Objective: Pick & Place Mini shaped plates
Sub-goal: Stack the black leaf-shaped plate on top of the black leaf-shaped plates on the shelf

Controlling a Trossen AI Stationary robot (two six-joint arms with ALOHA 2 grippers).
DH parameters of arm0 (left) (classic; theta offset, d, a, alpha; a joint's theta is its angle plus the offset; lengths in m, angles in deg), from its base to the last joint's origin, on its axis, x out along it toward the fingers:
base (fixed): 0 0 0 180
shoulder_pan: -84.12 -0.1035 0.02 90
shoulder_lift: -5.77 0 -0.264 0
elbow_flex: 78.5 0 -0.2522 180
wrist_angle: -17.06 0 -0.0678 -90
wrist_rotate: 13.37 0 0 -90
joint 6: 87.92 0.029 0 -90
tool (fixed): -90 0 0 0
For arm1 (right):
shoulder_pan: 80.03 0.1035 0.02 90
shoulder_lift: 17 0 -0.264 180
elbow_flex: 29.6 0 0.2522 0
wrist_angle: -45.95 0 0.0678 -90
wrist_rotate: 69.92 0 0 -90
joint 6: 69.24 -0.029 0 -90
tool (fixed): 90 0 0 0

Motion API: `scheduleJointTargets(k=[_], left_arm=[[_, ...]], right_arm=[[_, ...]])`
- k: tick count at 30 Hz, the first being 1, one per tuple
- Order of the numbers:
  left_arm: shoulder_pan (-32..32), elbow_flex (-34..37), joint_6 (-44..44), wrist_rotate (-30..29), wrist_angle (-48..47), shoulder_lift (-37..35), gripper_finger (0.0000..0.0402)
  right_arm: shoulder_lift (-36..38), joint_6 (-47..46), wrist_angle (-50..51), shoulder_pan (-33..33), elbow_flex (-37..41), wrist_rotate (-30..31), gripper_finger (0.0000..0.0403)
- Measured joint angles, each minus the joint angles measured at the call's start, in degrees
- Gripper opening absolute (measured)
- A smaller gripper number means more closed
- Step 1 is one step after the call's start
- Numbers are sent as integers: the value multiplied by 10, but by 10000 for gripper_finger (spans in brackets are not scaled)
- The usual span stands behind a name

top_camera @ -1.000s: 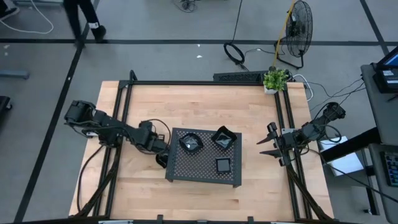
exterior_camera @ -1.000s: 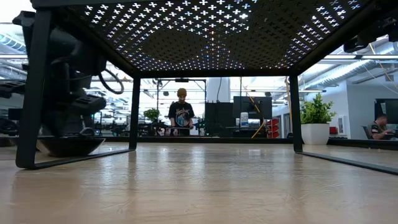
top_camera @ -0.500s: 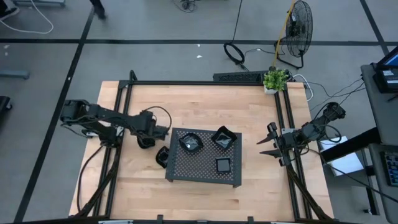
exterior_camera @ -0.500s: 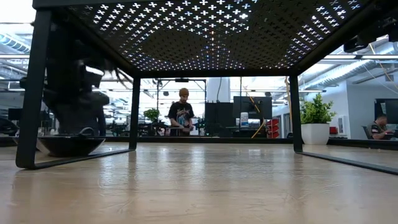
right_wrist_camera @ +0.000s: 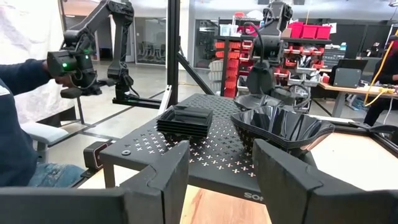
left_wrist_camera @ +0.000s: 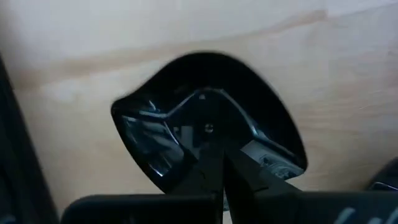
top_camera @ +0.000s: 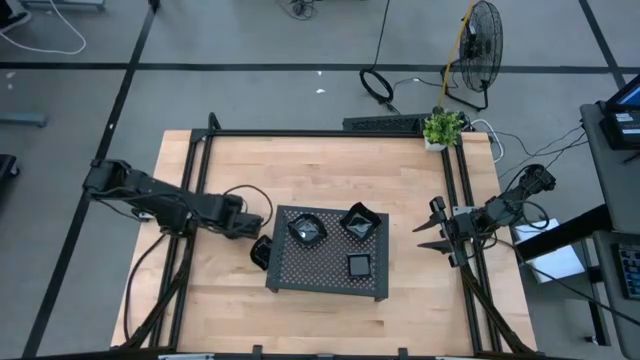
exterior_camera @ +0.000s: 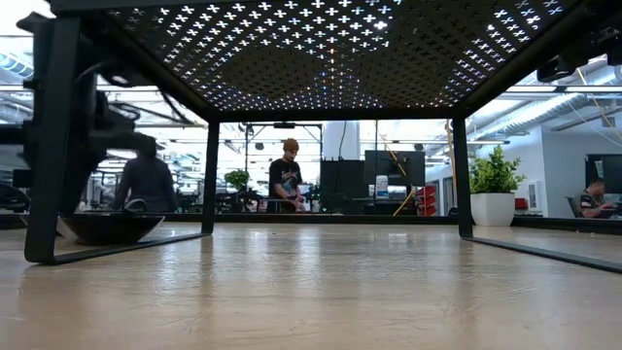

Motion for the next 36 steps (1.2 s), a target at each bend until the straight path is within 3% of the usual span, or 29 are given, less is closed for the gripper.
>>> scheduleJointTargets(k=[5,13,19,27,30,36], left_arm=[[0,45,-17,-13,78,0,5],[-20,53,-15,-87,79,1,12],[-70,53,36,-215,81,1,3],[-165,53,114,-386,96,1,29],[-201,47,200,-347,98,-12,29],[-263,36,365,-122,102,-72,29]], right_arm=[[0,0,0,0,0,0,165],[0,0,0,0,0,0,165],[0,0,0,0,0,0,165],[0,0,0,0,0,0,165],[0,0,0,0,0,0,165],[0,0,0,0,0,0,165]])
